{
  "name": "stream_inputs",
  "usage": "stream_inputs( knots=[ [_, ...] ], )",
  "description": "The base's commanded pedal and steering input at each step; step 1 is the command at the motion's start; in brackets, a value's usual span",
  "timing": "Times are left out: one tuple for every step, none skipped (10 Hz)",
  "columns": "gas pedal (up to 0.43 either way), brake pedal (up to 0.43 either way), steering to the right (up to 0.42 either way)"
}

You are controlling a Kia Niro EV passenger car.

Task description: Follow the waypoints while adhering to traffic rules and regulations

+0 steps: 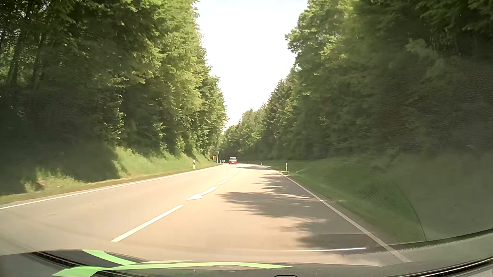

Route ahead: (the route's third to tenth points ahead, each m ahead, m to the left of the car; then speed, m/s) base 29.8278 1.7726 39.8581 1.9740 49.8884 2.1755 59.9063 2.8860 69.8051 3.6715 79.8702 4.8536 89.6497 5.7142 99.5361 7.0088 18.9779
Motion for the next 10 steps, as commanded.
stream_inputs(
  knots=[
    [0.22,0.0,-0.009],
    [0.22,0.0,-0.01],
    [0.209,0.0,-0.01],
    [0.209,0.0,-0.01],
    [0.209,0.0,-0.009],
    [0.209,0.0,-0.009],
    [0.209,0.0,-0.009],
    [0.209,0.0,-0.01],
    [0.209,0.0,-0.009],
    [0.209,0.0,-0.009]
  ],
)
